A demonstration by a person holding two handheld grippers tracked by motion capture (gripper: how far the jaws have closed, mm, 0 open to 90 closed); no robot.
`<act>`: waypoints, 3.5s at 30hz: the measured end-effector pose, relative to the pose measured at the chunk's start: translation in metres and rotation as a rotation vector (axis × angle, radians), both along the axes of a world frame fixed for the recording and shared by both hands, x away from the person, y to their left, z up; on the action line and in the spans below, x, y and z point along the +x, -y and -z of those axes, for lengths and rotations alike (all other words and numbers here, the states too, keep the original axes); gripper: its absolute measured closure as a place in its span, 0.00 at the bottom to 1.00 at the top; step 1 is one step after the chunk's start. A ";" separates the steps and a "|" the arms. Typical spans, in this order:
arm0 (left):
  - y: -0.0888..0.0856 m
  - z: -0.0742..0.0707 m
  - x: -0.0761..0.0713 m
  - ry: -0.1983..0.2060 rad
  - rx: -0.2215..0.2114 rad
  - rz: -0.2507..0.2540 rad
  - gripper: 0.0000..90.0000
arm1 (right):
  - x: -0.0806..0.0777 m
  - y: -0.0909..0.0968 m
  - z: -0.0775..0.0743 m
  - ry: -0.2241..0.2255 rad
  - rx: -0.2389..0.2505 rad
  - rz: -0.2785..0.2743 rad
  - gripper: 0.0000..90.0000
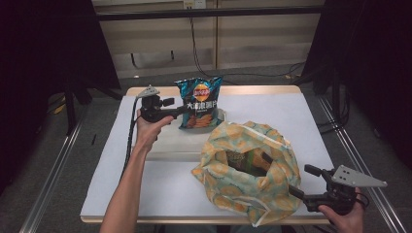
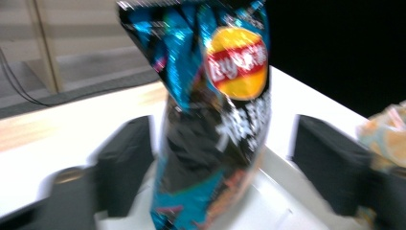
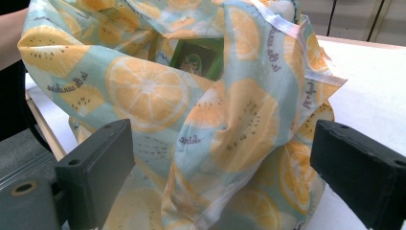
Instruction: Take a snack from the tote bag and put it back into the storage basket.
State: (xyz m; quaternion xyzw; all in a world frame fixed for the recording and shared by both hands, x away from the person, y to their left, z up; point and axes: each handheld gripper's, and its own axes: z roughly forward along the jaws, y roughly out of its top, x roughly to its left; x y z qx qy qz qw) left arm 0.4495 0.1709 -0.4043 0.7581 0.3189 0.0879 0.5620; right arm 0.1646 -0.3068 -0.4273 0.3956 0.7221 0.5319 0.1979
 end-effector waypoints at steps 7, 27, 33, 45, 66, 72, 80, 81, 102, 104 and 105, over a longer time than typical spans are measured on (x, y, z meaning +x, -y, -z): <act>0.006 0.027 0.000 -0.057 0.072 0.105 0.84 | -0.001 0.001 0.000 0.001 0.001 0.005 0.08; 0.021 0.055 0.026 -0.133 0.252 0.050 0.77 | -0.001 0.001 0.001 -0.002 -0.002 0.010 0.08; 0.017 0.058 0.028 -0.140 0.228 0.042 0.79 | -0.001 0.001 0.000 -0.004 0.000 0.014 0.09; 0.020 0.023 -0.013 -0.052 0.170 0.113 0.79 | 0.001 0.000 -0.011 0.014 0.004 0.013 0.22; 0.057 -0.035 -0.104 0.073 0.010 0.311 0.56 | 0.090 -0.036 -0.044 0.030 -0.106 -0.073 0.23; 0.081 -0.030 -0.110 0.060 0.022 0.378 0.52 | 0.115 -0.043 -0.029 -0.045 -0.162 -0.108 0.19; 0.093 -0.026 -0.117 0.067 0.066 0.395 0.38 | 0.131 -0.057 -0.014 -0.099 -0.196 -0.139 0.58; 0.093 -0.025 -0.118 0.076 0.070 0.392 0.36 | 0.130 -0.059 -0.013 -0.099 -0.187 -0.154 0.72; 0.110 0.006 -0.132 0.171 0.287 0.368 0.17 | 0.073 -0.083 -0.032 -0.091 -0.047 -0.355 0.99; 0.110 0.012 -0.128 0.176 0.301 0.347 0.22 | 0.073 -0.082 -0.034 -0.090 -0.033 -0.359 0.99; 0.110 0.015 -0.124 0.163 0.316 0.326 0.27 | 0.074 -0.082 -0.035 -0.086 -0.027 -0.355 0.99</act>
